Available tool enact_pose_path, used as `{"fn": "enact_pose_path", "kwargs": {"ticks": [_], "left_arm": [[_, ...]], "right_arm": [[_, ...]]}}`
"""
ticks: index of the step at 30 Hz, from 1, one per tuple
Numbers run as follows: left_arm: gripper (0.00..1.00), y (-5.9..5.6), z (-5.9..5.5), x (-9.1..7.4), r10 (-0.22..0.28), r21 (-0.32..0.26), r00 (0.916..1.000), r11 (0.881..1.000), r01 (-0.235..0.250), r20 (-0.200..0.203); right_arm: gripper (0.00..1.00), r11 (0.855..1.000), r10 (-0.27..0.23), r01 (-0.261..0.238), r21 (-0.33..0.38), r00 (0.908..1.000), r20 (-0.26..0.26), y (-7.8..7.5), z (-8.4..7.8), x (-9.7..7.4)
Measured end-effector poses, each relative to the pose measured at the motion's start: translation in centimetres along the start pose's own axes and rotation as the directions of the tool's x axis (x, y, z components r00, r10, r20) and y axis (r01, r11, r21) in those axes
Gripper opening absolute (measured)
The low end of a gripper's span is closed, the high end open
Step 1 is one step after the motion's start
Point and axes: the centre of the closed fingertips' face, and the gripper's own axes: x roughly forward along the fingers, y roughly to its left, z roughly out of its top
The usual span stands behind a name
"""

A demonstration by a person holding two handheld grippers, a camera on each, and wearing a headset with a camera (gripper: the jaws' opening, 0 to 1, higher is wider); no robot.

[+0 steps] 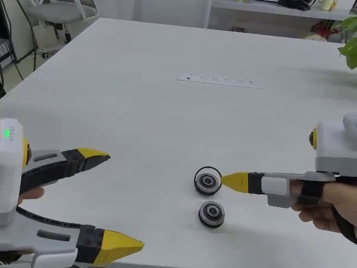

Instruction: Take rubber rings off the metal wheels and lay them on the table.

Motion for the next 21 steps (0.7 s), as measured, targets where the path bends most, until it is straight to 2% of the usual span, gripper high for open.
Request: {"fn": "enact_pose_path", "kwargs": {"ticks": [3, 11, 16, 21], "left_arm": [[0.91, 0.0, -0.1, 0.1, 0.000, 0.008, 1.0000, 1.000, 0.000, -0.008], [0.95, 0.1, 0.0, 0.1, 0.012, 0.002, 0.9999, 1.000, -0.012, 0.000], [0.93, 0.0, -0.2, 0.1, 0.006, 0.009, 0.9999, 1.000, -0.006, -0.015], [0.92, -0.1, -0.1, 0.1, 0.006, 0.011, 0.9999, 1.000, -0.006, -0.008]], "right_arm": [[0.00, 1.000, 0.014, -0.014, -0.015, 0.9999, -0.008, 0.6, 0.0, 0.5], [0.00, 0.999, 0.042, -0.043, -0.022, 0.9987, -0.029, 2.0, -0.3, 1.8], [0.00, 0.997, 0.066, -0.069, -0.035, 0.9941, -0.087, 3.0, -1.6, 3.1], [0.00, 0.995, 0.055, -0.066, -0.069, 0.9861, -0.157, 2.7, -3.1, 3.9]]}}
